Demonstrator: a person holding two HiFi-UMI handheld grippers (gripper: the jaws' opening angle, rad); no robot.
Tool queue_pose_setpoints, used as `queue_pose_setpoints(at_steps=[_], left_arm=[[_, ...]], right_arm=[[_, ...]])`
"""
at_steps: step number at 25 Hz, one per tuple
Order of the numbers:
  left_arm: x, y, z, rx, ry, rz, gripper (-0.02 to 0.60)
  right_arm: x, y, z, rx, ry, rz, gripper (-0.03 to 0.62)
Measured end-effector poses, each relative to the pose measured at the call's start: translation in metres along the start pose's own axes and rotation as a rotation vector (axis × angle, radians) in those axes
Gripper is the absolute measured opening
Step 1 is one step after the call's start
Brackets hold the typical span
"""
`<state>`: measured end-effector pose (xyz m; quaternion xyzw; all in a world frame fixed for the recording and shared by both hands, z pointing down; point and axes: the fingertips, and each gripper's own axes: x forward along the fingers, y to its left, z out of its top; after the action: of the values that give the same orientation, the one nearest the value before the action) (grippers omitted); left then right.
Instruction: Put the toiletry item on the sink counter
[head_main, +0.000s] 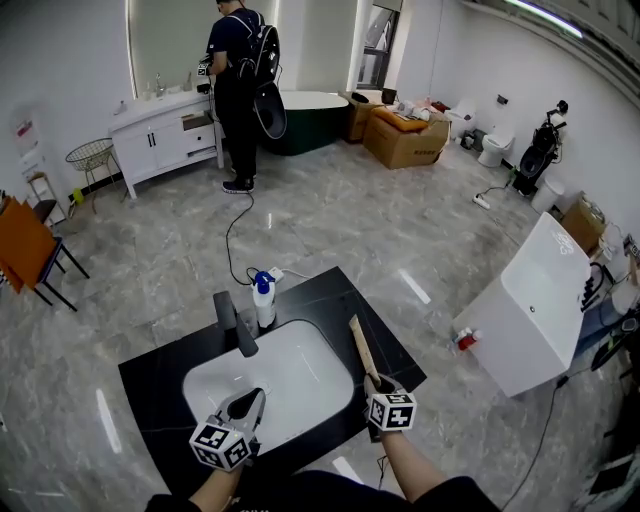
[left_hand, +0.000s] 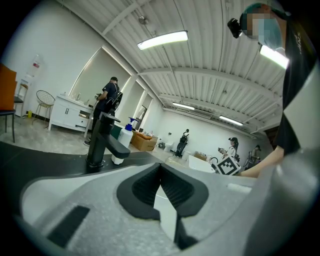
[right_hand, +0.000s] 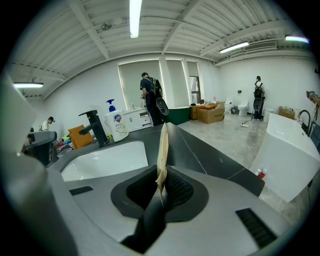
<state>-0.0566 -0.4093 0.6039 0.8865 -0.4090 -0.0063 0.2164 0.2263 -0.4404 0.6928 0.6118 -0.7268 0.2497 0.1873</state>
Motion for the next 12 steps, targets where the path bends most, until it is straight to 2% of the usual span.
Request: queue_pose_setpoints(at_steps=[7, 12], left_arm=[[0.002, 0.022, -0.001, -0.019, -0.010, 0.030, 0.006], [0.005, 0.027, -0.004, -0.035, -0.001, 0.033, 0.006]], right_arm=[[0.033, 0.001, 0.011, -0.030, 0.036, 0.027, 0.043], [0.052, -0.003, 0.010, -0.011, 0.079, 0.036, 0.044]])
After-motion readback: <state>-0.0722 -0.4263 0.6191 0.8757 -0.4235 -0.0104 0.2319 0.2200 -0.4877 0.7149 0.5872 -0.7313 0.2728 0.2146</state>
